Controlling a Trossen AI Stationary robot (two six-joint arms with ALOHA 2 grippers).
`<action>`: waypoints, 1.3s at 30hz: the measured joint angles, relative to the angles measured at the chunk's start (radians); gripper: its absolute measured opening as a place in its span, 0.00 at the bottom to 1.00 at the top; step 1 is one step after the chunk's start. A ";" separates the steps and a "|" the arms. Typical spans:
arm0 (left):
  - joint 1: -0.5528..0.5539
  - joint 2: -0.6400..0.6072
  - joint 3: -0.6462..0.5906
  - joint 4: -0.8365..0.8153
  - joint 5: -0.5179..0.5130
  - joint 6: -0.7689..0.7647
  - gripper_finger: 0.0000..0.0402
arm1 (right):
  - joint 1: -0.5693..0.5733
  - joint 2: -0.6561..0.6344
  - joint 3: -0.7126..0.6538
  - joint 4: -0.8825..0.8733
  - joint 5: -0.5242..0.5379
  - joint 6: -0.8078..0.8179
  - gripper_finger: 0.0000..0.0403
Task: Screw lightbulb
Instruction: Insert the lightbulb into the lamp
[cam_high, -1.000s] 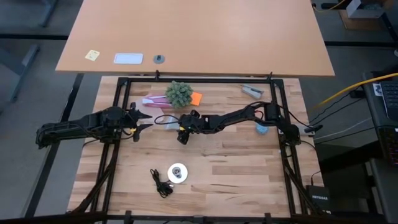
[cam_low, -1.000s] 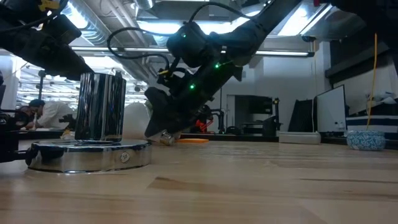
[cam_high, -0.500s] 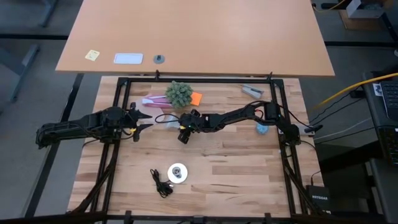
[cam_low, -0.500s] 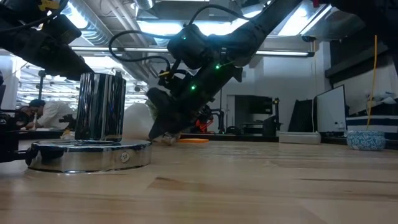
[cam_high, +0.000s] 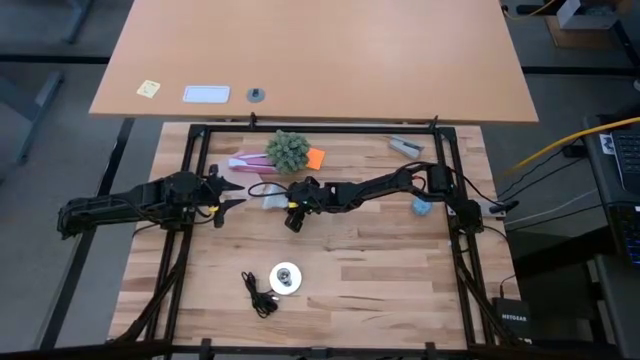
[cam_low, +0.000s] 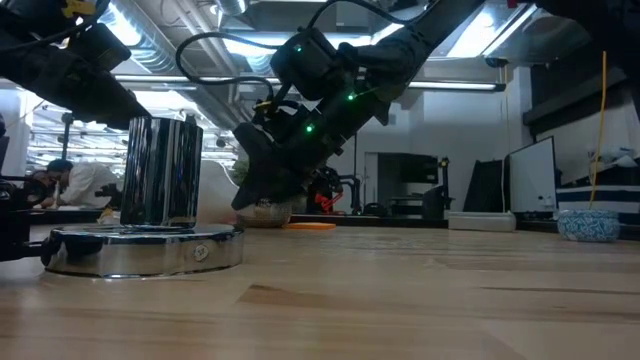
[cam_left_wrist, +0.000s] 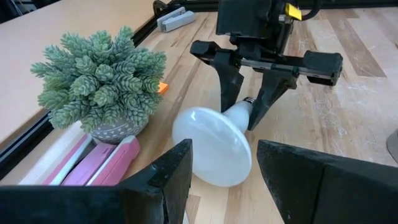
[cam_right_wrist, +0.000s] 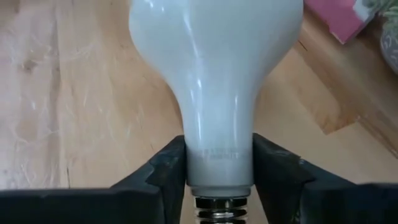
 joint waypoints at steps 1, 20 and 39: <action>0.000 0.000 0.000 0.000 0.000 0.000 0.42 | 0.000 -0.002 0.000 -0.003 0.000 0.000 0.37; 0.000 0.000 0.000 0.000 0.000 0.000 0.42 | 0.001 -0.042 0.000 -0.008 -0.086 0.019 0.38; 0.000 0.000 0.000 0.000 0.000 0.000 0.42 | 0.001 -0.150 0.001 -0.005 -0.157 0.019 0.39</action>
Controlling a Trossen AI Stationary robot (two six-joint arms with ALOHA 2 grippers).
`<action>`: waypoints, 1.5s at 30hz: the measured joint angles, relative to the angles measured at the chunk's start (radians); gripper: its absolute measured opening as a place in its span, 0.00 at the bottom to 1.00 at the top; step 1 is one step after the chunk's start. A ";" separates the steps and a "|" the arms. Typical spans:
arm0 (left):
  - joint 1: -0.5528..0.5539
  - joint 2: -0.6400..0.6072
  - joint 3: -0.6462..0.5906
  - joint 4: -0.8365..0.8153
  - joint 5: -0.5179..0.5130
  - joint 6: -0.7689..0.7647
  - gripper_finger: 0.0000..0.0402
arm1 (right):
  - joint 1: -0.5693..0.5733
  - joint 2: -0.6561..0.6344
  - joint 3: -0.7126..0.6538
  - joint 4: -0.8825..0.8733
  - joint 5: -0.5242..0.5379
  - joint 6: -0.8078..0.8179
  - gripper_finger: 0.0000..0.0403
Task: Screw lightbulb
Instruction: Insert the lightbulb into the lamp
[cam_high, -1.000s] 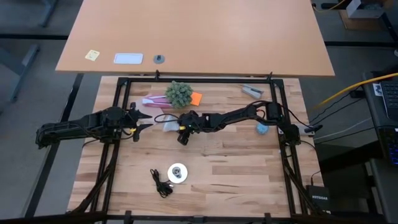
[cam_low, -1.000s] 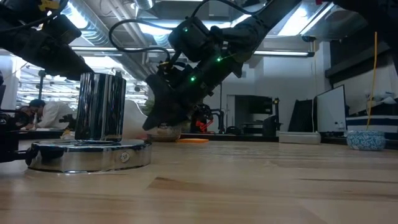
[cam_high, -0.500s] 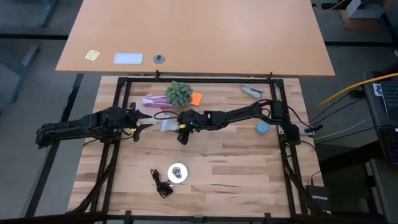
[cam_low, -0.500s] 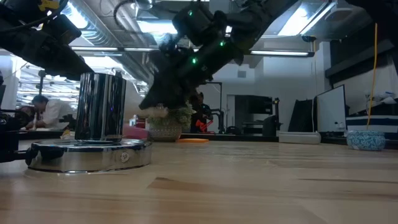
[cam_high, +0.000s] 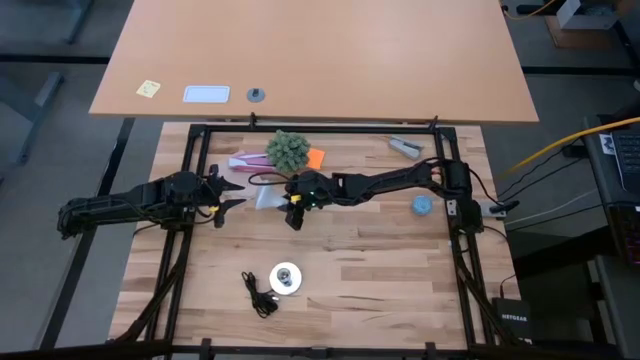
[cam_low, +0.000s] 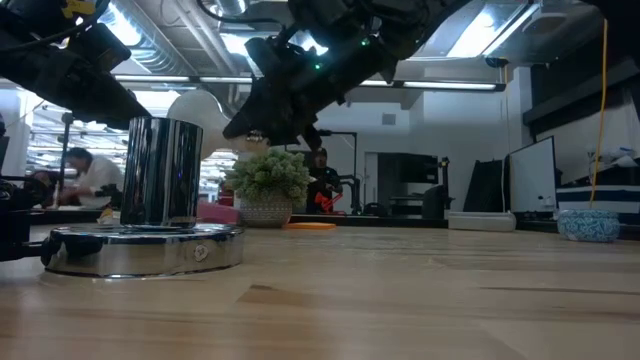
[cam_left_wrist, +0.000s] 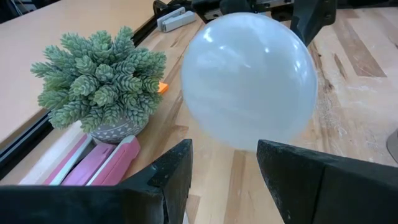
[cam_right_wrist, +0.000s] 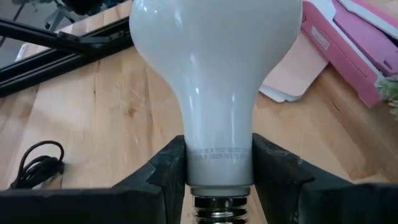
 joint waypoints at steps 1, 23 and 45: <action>0.000 0.000 0.000 0.000 0.000 0.000 0.42 | 0.000 -0.001 0.000 -0.002 0.000 0.000 0.39; 0.000 0.000 0.000 0.000 0.000 0.000 0.42 | 0.000 -0.002 0.000 0.018 -0.127 0.001 0.39; 0.000 0.000 0.000 0.000 0.000 0.000 0.42 | 0.000 -0.003 0.000 0.243 -0.411 0.034 0.39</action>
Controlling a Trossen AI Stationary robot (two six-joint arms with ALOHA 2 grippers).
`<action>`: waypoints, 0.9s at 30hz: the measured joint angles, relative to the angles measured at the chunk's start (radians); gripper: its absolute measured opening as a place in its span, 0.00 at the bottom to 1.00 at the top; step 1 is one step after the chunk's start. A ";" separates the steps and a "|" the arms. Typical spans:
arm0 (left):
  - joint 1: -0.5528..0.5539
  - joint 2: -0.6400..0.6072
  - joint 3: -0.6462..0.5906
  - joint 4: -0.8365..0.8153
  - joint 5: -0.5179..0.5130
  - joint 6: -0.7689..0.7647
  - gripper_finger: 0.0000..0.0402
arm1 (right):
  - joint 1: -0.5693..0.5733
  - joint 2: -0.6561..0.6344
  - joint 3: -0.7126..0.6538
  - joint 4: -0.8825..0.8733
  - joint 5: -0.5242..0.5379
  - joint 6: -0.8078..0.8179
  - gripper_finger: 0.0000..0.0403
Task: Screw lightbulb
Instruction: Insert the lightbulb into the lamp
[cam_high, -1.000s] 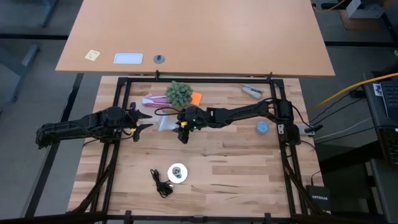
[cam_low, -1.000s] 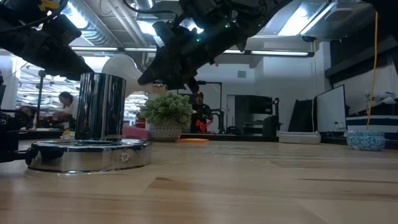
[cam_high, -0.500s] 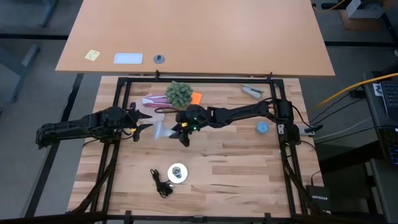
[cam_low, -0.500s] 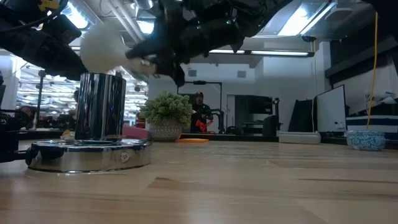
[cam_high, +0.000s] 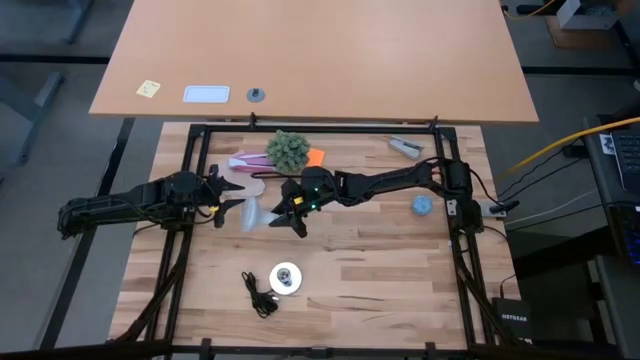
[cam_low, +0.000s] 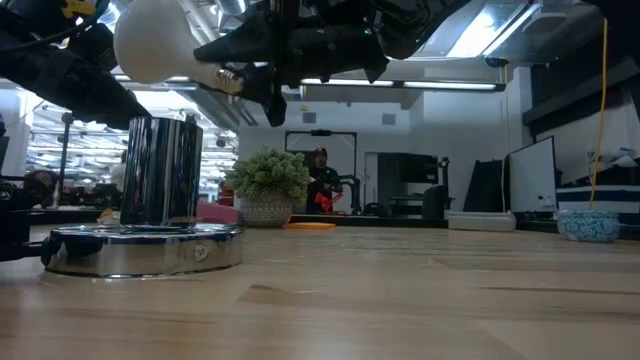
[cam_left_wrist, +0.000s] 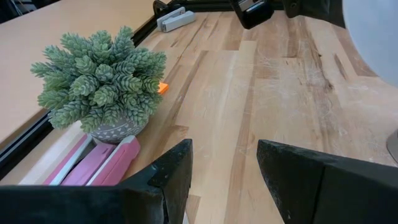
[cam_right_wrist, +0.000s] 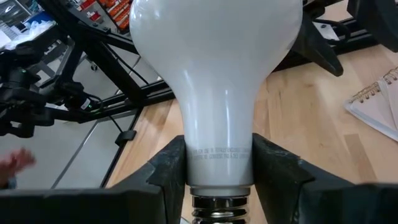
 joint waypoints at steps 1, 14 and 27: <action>0.000 0.000 0.000 0.000 0.000 0.000 0.42 | 0.000 0.000 0.000 0.000 0.000 0.000 0.39; 0.000 0.000 0.000 0.000 0.000 0.000 0.42 | 0.000 0.000 0.000 0.000 -0.005 -0.031 0.39; 0.000 0.000 0.000 0.115 -0.001 -0.354 0.42 | 0.000 0.000 0.000 0.014 -0.188 -0.116 0.39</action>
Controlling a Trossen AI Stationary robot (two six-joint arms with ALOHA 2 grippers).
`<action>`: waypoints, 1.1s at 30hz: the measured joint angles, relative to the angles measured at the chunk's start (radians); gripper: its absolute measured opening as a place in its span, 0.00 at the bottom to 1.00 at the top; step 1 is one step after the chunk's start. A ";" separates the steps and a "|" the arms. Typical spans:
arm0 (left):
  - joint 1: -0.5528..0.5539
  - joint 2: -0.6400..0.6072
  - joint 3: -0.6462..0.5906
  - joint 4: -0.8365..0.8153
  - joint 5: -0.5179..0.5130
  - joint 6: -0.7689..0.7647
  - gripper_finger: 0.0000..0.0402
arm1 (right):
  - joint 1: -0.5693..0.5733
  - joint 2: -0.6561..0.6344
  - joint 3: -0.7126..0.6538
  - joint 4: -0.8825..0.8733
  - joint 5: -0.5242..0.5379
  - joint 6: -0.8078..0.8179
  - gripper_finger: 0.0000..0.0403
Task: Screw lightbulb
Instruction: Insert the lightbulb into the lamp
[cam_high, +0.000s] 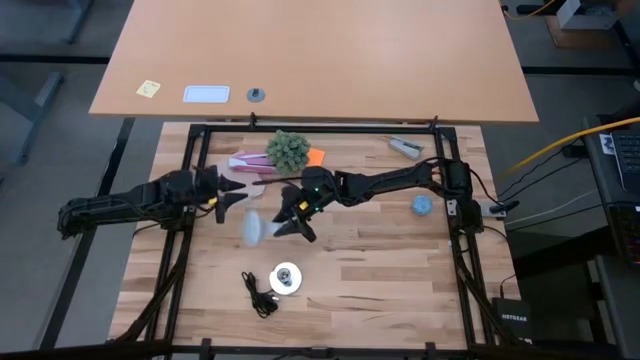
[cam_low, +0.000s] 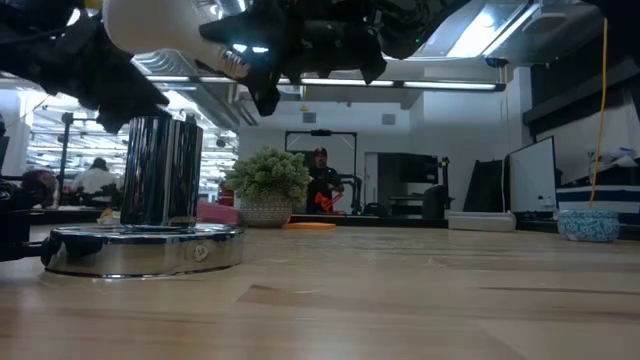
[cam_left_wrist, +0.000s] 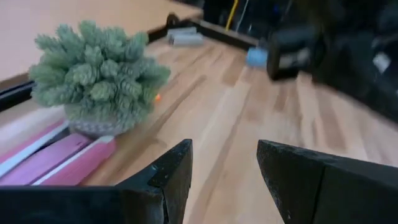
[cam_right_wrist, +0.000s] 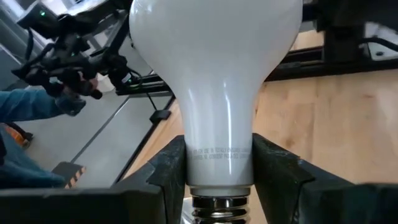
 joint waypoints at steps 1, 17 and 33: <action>0.000 0.000 0.000 0.016 0.000 -0.015 0.42 | 0.000 0.000 0.000 0.007 -0.001 0.000 0.39; -0.113 0.018 0.000 0.047 0.242 -0.193 0.42 | -0.001 0.000 0.000 0.288 0.000 -0.001 0.39; -0.285 0.156 0.000 0.278 0.248 -0.235 0.42 | -0.036 -0.165 0.000 0.222 -0.039 -0.008 0.39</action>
